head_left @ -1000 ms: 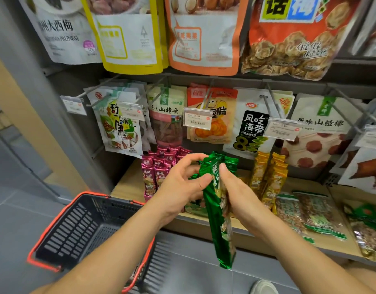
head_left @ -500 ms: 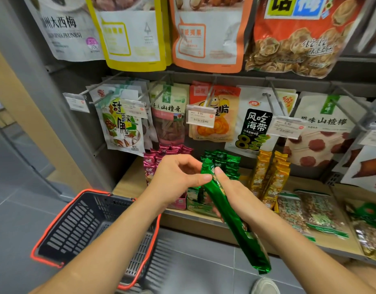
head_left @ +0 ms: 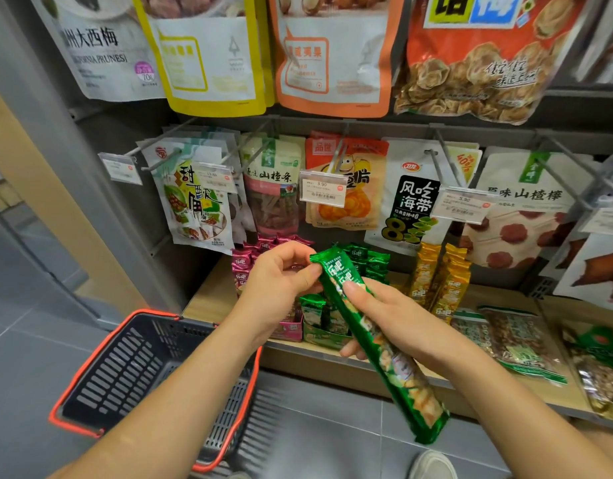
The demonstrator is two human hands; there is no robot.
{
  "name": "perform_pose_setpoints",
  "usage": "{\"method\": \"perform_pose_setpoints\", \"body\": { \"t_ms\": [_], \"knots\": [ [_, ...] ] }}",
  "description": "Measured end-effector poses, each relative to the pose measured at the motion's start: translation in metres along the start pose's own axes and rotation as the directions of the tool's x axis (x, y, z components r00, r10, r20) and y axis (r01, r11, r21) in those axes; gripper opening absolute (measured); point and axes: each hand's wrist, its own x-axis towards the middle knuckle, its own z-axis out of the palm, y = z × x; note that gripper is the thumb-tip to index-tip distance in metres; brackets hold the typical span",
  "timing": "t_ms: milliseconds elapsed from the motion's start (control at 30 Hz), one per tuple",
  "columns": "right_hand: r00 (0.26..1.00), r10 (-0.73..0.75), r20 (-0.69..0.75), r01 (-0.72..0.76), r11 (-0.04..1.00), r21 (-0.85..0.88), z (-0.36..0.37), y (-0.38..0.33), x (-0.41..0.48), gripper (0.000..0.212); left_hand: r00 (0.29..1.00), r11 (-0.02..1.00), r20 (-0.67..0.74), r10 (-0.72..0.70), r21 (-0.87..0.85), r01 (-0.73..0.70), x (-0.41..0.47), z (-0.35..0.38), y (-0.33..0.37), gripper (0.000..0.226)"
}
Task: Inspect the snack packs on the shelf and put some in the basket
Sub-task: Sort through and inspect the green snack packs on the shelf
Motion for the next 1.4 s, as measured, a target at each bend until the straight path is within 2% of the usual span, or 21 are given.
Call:
{"method": "perform_pose_setpoints", "body": {
  "t_ms": [33,100,200,267,367,467,533,633,700,767,833,900,1000,1100,1133,1233,1300,1400],
  "knots": [
    [1.0,-0.006,0.007,0.005,0.998,0.063,0.0,0.0,-0.002,0.041,1.0,0.997,0.021,-0.018,-0.068,0.019,0.001,-0.001,0.001,0.022],
    [0.996,-0.057,-0.061,0.058,0.998,0.005,0.0,0.002,-0.004,0.041,0.995,0.988,0.084,-0.055,-0.14,0.067,0.001,-0.004,0.004,0.019],
    [0.962,-0.18,-0.205,0.147,0.975,-0.165,0.0,0.006,-0.004,0.037,0.983,0.996,0.169,-0.076,-0.034,0.083,0.001,-0.006,0.009,0.012],
    [0.939,-0.242,-0.243,0.175,0.948,-0.266,-0.001,0.009,-0.004,0.034,0.979,0.998,0.197,-0.055,0.027,0.051,0.0,-0.005,0.009,0.013],
    [0.932,-0.293,-0.212,0.195,0.901,-0.388,0.002,0.011,-0.005,0.029,0.99,0.996,0.14,0.015,0.089,-0.027,-0.002,-0.003,0.008,0.026],
    [0.941,-0.3,-0.16,0.197,0.865,-0.462,0.006,0.009,-0.008,0.028,0.995,0.994,0.093,0.037,0.099,-0.047,-0.001,-0.006,0.009,0.02],
    [0.948,-0.283,-0.148,0.185,0.865,-0.467,0.006,0.007,-0.009,0.031,0.996,0.995,0.088,0.029,0.092,-0.037,0.0,-0.01,0.009,0.015],
    [0.962,-0.25,-0.114,0.177,0.881,-0.439,0.007,0.003,-0.011,0.033,0.997,0.999,0.074,-0.01,-0.049,0.014,0.001,-0.01,0.006,0.015],
    [0.981,-0.191,-0.03,0.173,0.936,-0.306,0.008,0.001,-0.014,0.037,0.999,0.99,0.028,-0.024,-0.141,0.027,0.002,-0.008,0.006,0.016],
    [0.994,-0.079,0.077,0.087,0.99,-0.107,0.007,-0.001,-0.018,0.053,0.998,0.97,-0.062,-0.031,-0.243,0.015,0.005,-0.012,0.008,0.019],
    [0.992,-0.029,0.126,0.036,0.998,-0.056,0.003,-0.002,-0.021,0.062,0.986,0.95,-0.159,-0.056,-0.313,0.003,0.009,-0.02,0.009,0.024],
    [0.994,-0.049,0.095,0.058,0.994,-0.098,0.002,-0.001,-0.02,0.057,0.977,0.941,-0.197,-0.082,-0.338,0.011,0.011,-0.024,0.009,0.024],
    [0.994,-0.104,0.018,0.105,0.974,-0.199,0.008,0.002,-0.019,0.044,0.982,0.937,-0.153,-0.113,-0.345,0.054,0.011,-0.025,0.009,0.023],
    [0.987,-0.151,-0.059,0.126,0.943,-0.309,0.011,0.006,-0.02,0.037,0.996,0.982,-0.052,-0.078,-0.178,0.067,0.008,-0.028,0.01,0.015],
    [0.984,-0.166,-0.07,0.129,0.917,-0.377,0.011,0.007,-0.02,0.039,0.995,0.986,-0.067,-0.08,-0.15,0.069,0.008,-0.028,0.01,0.009],
    [0.976,-0.194,-0.1,0.133,0.892,-0.432,0.014,0.009,-0.02,0.058,0.98,0.988,-0.175,-0.098,-0.132,0.075,0.011,-0.026,0.008,0.026],
    [0.974,-0.2,-0.109,0.138,0.899,-0.416,0.016,0.007,-0.02,0.051,0.968,0.983,-0.223,-0.114,-0.167,0.077,0.012,-0.024,0.01,0.03],
    [0.989,-0.134,-0.061,0.109,0.945,-0.309,0.014,0.003,-0.017,0.031,0.937,0.949,-0.311,-0.16,-0.309,0.059,0.015,-0.027,0.01,0.04]
  ]
}}
